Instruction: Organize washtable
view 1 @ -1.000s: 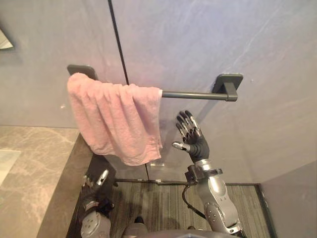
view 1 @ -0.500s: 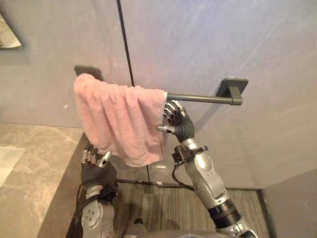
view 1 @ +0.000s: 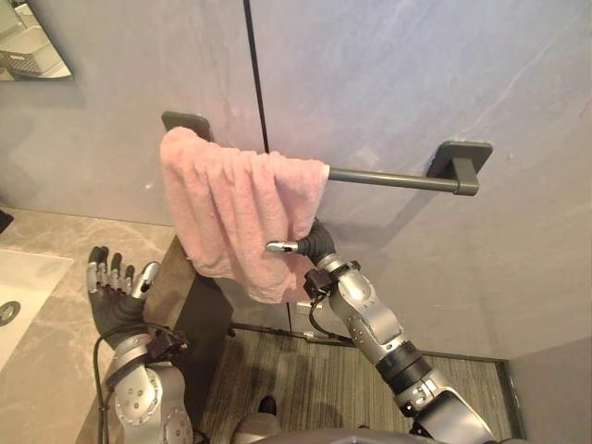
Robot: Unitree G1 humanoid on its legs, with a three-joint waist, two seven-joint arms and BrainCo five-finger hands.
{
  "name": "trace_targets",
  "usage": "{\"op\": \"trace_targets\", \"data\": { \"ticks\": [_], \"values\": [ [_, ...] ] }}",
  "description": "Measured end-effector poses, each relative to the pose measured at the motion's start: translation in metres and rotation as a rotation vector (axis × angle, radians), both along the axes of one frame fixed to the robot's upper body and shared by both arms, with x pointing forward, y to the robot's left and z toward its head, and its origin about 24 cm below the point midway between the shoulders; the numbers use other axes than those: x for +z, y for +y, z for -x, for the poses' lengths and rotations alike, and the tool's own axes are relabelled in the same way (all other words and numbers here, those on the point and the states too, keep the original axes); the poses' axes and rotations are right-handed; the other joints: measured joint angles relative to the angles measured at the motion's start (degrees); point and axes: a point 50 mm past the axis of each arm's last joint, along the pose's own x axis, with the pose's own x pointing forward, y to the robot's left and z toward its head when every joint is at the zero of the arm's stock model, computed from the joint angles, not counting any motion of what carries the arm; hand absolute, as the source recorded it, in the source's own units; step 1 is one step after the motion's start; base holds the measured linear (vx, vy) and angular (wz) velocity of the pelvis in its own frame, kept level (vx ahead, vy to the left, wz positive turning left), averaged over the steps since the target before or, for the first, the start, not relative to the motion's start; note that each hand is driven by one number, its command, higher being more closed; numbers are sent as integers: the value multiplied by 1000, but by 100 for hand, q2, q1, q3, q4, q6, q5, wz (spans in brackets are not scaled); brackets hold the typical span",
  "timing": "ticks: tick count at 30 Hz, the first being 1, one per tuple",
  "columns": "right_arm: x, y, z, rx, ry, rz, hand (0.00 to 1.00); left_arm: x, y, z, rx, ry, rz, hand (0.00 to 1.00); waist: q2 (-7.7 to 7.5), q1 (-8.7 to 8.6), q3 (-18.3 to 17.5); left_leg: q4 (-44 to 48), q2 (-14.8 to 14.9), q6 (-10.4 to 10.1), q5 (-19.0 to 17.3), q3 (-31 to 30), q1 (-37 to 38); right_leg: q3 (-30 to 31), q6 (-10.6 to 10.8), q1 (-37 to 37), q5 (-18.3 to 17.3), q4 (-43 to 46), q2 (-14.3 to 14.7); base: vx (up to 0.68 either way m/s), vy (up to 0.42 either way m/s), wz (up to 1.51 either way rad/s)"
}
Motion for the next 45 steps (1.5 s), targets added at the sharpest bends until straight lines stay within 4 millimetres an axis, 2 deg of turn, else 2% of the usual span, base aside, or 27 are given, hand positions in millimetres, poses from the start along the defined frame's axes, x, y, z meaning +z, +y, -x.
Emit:
{"op": "trace_targets", "data": {
  "ticks": [8,21,25,29,36,38,39,45],
  "values": [
    [0,0,0,4,-19,28,100,6,2,0,18,-24,-11,0,1,10,1,-47,1,5,11,109,3,112,-11,-81,11,7,1,4,7,-6],
    [4,-1,0,-5,-50,46,100,18,3,-14,2,-56,-84,0,68,-32,118,-128,9,16,11,455,142,468,-18,-220,110,-7,26,-4,12,-13],
    [4,-6,4,-18,-51,25,100,13,3,-22,-12,-28,-106,0,57,-60,119,-131,2,17,11,529,172,559,-15,-242,127,-10,23,21,10,-14],
    [5,-13,6,-35,-55,4,100,9,5,-26,-29,6,-123,0,56,-174,119,-155,4,18,9,635,195,659,-16,-287,158,-22,34,5,6,-12],
    [2,-21,7,-62,-45,-12,100,7,-9,-46,-107,14,-146,0,55,-225,118,-190,5,24,3,867,271,887,-18,-292,311,-196,72,-4,13,-18],
    [2,-21,10,-60,-47,-19,100,7,-9,-46,-100,16,-140,0,55,-239,118,-191,8,25,1,905,285,915,-20,-296,316,-200,79,-2,2,-9],
    [3,-22,11,-60,-49,-23,100,6,-9,-46,-99,19,-143,100,55,-249,118,-191,9,25,2,926,284,926,-21,-305,321,-201,81,-8,6,-4],
    [1,-15,15,-13,-35,-51,100,5,-5,-46,-100,26,-169,100,42,-270,93,-190,5,25,3,1012,223,1007,-24,-352,453,-336,92,-16,13,-7]
  ]
}}
